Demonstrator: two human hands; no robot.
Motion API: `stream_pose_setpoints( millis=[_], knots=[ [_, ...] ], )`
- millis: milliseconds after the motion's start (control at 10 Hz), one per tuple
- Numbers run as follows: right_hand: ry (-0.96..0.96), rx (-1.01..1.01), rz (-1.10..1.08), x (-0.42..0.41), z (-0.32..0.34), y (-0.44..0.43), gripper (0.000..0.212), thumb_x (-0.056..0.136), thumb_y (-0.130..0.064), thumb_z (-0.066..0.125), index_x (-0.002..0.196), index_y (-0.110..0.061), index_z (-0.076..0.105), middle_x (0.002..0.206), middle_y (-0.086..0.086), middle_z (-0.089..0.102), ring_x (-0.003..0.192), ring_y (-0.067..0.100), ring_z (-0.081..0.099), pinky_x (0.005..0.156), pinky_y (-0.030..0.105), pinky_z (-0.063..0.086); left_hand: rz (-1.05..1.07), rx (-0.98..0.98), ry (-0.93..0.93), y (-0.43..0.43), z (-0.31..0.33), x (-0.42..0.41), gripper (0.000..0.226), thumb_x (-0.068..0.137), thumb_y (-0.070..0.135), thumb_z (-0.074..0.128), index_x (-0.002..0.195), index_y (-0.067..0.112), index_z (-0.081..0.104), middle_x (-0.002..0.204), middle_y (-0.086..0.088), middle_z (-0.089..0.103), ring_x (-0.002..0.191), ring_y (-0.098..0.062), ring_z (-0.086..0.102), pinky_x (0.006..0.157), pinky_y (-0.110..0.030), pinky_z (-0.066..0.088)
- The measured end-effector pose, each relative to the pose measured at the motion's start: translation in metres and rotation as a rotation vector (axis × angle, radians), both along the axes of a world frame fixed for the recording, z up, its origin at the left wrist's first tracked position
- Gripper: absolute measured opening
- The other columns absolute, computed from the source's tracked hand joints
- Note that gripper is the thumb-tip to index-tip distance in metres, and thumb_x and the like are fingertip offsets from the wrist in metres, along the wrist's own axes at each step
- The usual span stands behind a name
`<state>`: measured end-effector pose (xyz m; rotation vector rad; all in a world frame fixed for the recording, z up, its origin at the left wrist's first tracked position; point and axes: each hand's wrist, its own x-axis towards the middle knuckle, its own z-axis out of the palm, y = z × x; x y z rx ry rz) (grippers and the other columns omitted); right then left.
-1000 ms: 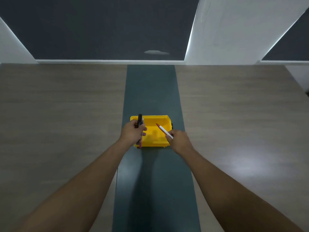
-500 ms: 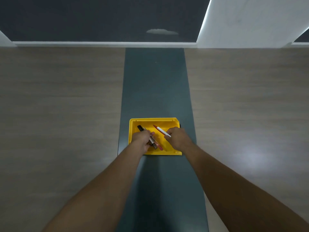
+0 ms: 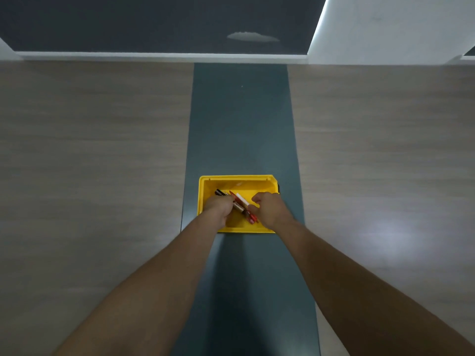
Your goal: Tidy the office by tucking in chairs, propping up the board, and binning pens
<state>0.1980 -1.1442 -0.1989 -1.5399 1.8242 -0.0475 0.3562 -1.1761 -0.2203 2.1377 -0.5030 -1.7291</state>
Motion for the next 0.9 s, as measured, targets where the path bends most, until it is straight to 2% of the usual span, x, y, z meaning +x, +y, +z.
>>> stream_pose_setpoints(
  millis=[100, 200, 300, 400, 500, 600, 700, 800, 900],
  knots=[
    [0.003, -0.025, -0.016, -0.003, 0.017, 0.008, 0.042, 0.104, -0.035, 0.068, 0.137, -0.009, 0.069, 0.134, 0.013, 0.072, 0.118, 0.032, 0.068, 0.101, 0.040, 0.053, -0.076, -0.052, -0.015, 0.008, 0.017, 0.003, 0.016, 0.106, 0.027, 0.068, 0.094, 0.022, 0.059, 0.102, -0.002, 0.060, 0.109, -0.031, 0.056, 0.114, -0.051, 0.053],
    [0.006, -0.056, -0.037, -0.006, 0.036, 0.022, 0.043, 0.104, -0.037, 0.067, 0.138, -0.010, 0.069, 0.137, 0.013, 0.071, 0.120, 0.032, 0.068, 0.102, 0.039, 0.053, -0.150, -0.116, -0.023, 0.021, 0.034, 0.011, 0.015, 0.104, 0.035, 0.068, 0.108, 0.021, 0.066, 0.124, -0.005, 0.065, 0.119, -0.034, 0.063, 0.113, -0.056, 0.054],
    [0.024, -0.084, -0.042, -0.008, 0.057, 0.041, 0.044, 0.105, -0.041, 0.064, 0.138, -0.012, 0.069, 0.136, 0.012, 0.071, 0.118, 0.031, 0.068, 0.099, 0.040, 0.055, -0.271, -0.208, -0.035, 0.038, 0.051, 0.022, 0.020, 0.101, 0.037, 0.066, 0.102, 0.020, 0.077, 0.115, -0.008, 0.075, 0.113, -0.035, 0.072, 0.105, -0.055, 0.060],
    [0.028, -0.119, -0.043, -0.009, 0.073, 0.067, 0.045, 0.106, -0.042, 0.061, 0.139, -0.013, 0.069, 0.136, 0.012, 0.071, 0.116, 0.030, 0.069, 0.095, 0.039, 0.056, -0.407, -0.380, -0.029, 0.067, 0.073, 0.031, 0.023, 0.105, 0.035, 0.061, 0.104, 0.023, 0.080, 0.112, -0.007, 0.078, 0.111, -0.033, 0.075, 0.101, -0.056, 0.063],
    [0.021, -0.171, -0.050, -0.009, 0.084, 0.098, 0.043, 0.106, -0.038, 0.062, 0.140, -0.011, 0.068, 0.138, 0.014, 0.069, 0.118, 0.033, 0.068, 0.097, 0.042, 0.055, -0.567, -0.604, -0.162, 0.107, 0.098, 0.037, 0.040, 0.111, 0.040, 0.057, 0.143, 0.019, 0.068, 0.138, 0.000, 0.072, 0.121, -0.023, 0.071, 0.105, -0.047, 0.061],
    [0.059, -0.239, -0.008, -0.008, 0.080, 0.135, 0.042, 0.104, -0.033, 0.063, 0.139, -0.009, 0.068, 0.141, 0.018, 0.065, 0.132, 0.040, 0.059, 0.109, 0.048, 0.050, -0.724, -0.861, -0.334, 0.151, 0.103, 0.042, 0.041, 0.113, 0.033, 0.056, 0.147, 0.012, 0.065, 0.138, 0.001, 0.071, 0.120, -0.019, 0.069, 0.102, -0.040, 0.060],
    [0.146, -0.286, 0.026, -0.006, 0.070, 0.176, 0.050, 0.104, -0.033, 0.061, 0.148, -0.010, 0.058, 0.163, 0.018, 0.045, 0.157, 0.042, 0.030, 0.124, 0.056, 0.034, -0.866, -0.944, -0.492, 0.198, 0.090, 0.048, 0.041, 0.111, 0.028, 0.058, 0.146, 0.009, 0.063, 0.142, -0.011, 0.067, 0.127, -0.029, 0.064, 0.107, -0.043, 0.055],
    [0.175, -0.304, 0.063, 0.000, 0.059, 0.220, 0.060, 0.107, -0.038, 0.053, 0.161, -0.014, 0.042, 0.174, 0.014, 0.027, 0.164, 0.035, 0.012, 0.129, 0.052, 0.022, -0.931, -0.906, -0.606, 0.244, 0.066, 0.054, 0.053, 0.108, 0.039, 0.050, 0.148, 0.005, 0.060, 0.144, -0.014, 0.062, 0.134, -0.035, 0.056, 0.108, -0.050, 0.054],
    [0.128, -0.167, 0.110, 0.009, 0.031, 0.256, 0.065, 0.110, -0.042, 0.045, 0.167, -0.014, 0.029, 0.177, 0.012, 0.018, 0.165, 0.032, 0.006, 0.131, 0.050, 0.019, -0.975, -0.906, -0.666, 0.275, 0.033, 0.057, 0.064, 0.107, 0.047, 0.040, 0.152, 0.006, 0.057, 0.154, -0.014, 0.058, 0.146, -0.035, 0.050, 0.112, -0.053, 0.053]
  ],
)
